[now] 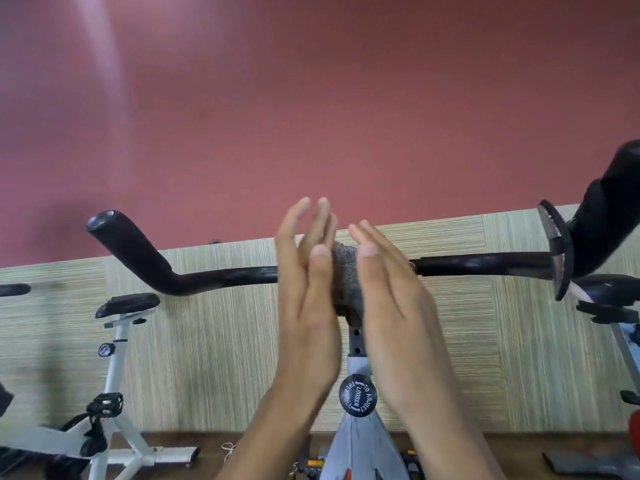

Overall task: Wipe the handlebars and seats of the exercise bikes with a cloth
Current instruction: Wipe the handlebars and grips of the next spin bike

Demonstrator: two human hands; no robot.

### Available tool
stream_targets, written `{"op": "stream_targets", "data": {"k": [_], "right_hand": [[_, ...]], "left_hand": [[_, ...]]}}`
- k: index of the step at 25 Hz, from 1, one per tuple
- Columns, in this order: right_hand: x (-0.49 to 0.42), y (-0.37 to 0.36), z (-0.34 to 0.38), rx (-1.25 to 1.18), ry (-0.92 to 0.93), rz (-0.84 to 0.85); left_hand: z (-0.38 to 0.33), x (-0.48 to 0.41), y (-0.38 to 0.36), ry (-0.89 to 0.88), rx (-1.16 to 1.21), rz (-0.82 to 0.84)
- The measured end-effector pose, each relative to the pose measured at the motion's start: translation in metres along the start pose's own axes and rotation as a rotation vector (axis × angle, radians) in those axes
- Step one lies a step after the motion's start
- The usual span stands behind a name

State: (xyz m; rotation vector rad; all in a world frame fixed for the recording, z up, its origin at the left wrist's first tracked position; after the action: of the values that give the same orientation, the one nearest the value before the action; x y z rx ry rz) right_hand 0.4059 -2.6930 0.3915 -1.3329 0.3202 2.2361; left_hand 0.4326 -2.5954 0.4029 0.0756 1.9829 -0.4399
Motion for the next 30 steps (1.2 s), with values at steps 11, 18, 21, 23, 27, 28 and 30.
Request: {"op": "stream_targets", "data": {"k": [11, 18, 21, 23, 27, 28, 30], "right_hand": [[-0.006, 0.018, -0.039, 0.180, 0.489, -0.368], [-0.046, 0.026, -0.135, -0.396, -0.114, -0.220], [-0.036, 0.027, -0.115, -0.449, -0.025, -0.258], [-0.036, 0.028, -0.110, -0.410, 0.008, -0.261], [-0.047, 0.026, -0.131, -0.413, -0.203, -0.213], [-0.043, 0.027, -0.127, -0.407, -0.182, -0.216], [-0.032, 0.029, -0.115, -0.381, -0.089, -0.225]], "left_hand": [[0.017, -0.031, 0.004, -0.214, -0.737, -0.084], [0.030, -0.034, -0.015, -0.238, -1.103, -0.037], [0.031, -0.032, -0.015, -0.232, -1.111, -0.034], [0.030, -0.031, -0.014, -0.237, -1.102, -0.042], [0.029, -0.032, -0.013, -0.237, -1.094, -0.057], [0.029, -0.031, -0.014, -0.238, -1.087, -0.056], [0.027, -0.030, -0.013, -0.236, -1.074, -0.058]]}}
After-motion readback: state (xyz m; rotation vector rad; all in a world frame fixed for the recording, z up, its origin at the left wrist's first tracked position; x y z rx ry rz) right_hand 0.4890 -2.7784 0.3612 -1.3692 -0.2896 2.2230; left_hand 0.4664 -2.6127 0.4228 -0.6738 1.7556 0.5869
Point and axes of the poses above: each hand's wrist, its own x-axis away from the middle knuckle, its own y-axis out of the back of the hand, z = x × y, the point moved 10 cm from there along -x, towards the middle knuckle, and after that the axes turned 8 degrees about -z, right-handed, at the moved point
